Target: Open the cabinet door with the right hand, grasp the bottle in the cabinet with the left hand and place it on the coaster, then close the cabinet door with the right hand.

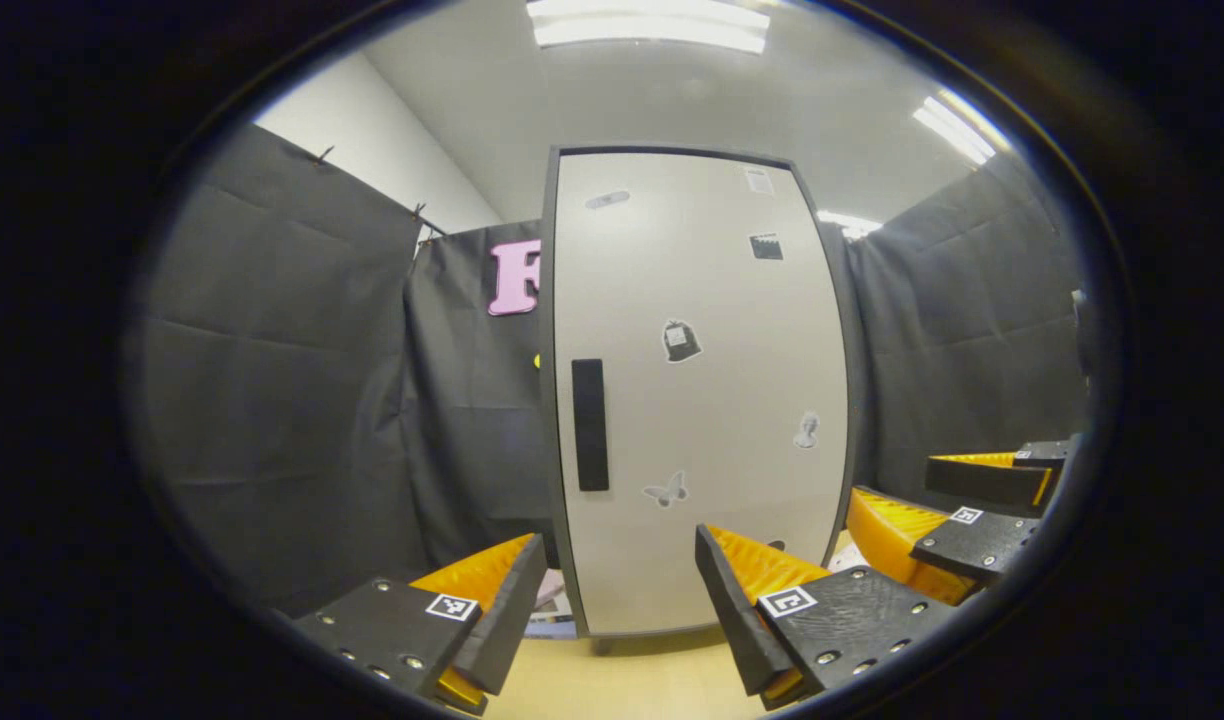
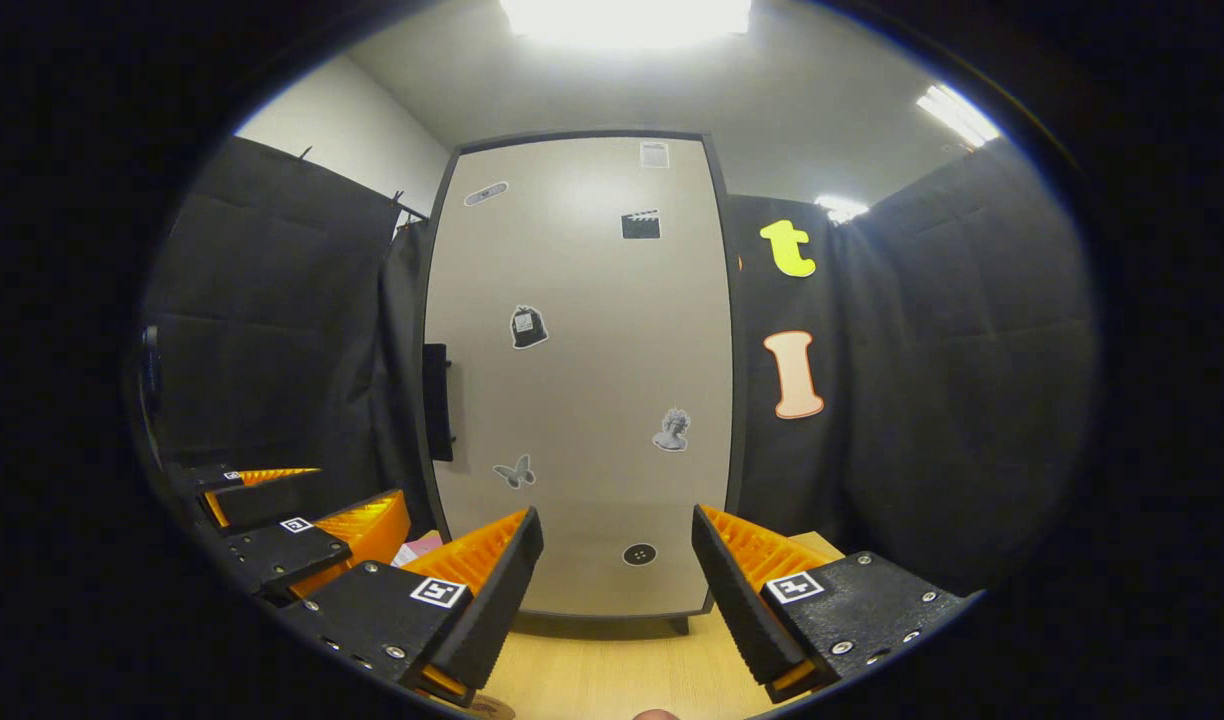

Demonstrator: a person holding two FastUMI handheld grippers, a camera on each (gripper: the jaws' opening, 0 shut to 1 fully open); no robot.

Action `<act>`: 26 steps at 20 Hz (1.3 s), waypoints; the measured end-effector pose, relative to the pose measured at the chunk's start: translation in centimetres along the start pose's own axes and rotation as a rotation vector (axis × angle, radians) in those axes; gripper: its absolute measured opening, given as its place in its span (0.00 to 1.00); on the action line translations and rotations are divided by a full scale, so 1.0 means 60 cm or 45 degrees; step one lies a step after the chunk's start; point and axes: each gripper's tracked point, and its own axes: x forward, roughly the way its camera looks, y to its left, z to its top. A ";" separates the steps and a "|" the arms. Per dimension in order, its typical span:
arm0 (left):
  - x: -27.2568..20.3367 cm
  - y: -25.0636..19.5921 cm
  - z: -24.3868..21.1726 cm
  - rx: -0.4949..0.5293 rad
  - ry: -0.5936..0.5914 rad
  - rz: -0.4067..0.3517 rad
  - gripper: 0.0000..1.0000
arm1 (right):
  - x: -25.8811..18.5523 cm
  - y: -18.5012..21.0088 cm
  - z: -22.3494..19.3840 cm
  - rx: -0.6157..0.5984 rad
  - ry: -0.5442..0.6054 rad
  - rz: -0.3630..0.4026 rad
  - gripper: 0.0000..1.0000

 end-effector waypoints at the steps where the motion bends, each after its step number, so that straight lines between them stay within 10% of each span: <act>1: 0.001 0.001 -0.001 0.000 -0.001 0.005 0.86 | 0.002 -0.002 0.000 0.001 0.004 -0.003 0.93; 26: -0.006 0.026 -0.027 0.030 0.147 0.154 0.90 | 0.158 0.211 0.083 -0.116 -0.114 0.234 0.93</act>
